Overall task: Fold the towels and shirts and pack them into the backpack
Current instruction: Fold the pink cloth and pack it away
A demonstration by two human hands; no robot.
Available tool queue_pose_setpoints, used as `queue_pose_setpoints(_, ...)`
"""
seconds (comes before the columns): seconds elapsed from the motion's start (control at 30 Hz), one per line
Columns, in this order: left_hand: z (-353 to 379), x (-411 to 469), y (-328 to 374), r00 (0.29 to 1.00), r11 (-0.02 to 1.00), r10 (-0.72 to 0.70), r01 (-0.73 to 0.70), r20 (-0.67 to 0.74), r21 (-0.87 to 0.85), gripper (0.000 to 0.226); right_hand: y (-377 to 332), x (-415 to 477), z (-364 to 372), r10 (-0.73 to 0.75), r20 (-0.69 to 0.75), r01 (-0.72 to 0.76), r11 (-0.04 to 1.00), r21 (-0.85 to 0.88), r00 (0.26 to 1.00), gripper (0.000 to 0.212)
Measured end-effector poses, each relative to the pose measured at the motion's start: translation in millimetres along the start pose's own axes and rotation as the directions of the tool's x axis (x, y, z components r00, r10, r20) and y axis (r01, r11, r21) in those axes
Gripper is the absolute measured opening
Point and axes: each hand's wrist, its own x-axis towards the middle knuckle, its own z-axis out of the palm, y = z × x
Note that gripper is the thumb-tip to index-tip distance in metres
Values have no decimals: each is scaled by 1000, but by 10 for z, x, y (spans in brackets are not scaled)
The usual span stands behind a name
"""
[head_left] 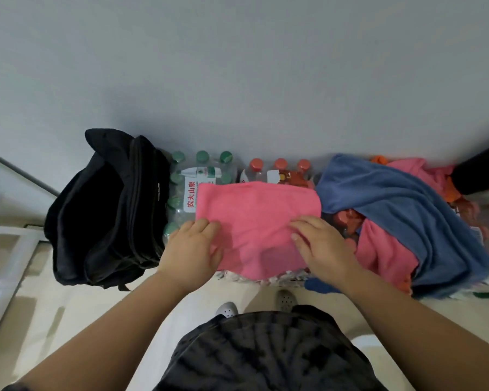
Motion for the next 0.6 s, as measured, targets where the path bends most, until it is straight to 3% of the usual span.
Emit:
queue_pose_setpoints(0.17, -167, 281, -82, 997, 997, 20, -25, -70, -68, 46, 127, 501, -180, 219, -189, -232, 972, -46, 957, 35)
queue_pose_setpoints(0.3, -270, 617, -131, 987, 997, -63, 68, -146, 31, 45, 230, 769, -272, 442, 0, -440, 893, -88, 897, 39)
queue_pose_setpoints(0.47, -264, 900, -215, 987, 977, -159, 154, 30, 145, 44, 259, 780, -263, 493, 45, -495, 867, 51, 869, 30)
queue_pose_setpoints(0.6, -248, 966, -244, 988, 985, -156, 156, -4, 76, 24, 248, 769, -287, 412, -42, -400, 901, 167, 910, 16)
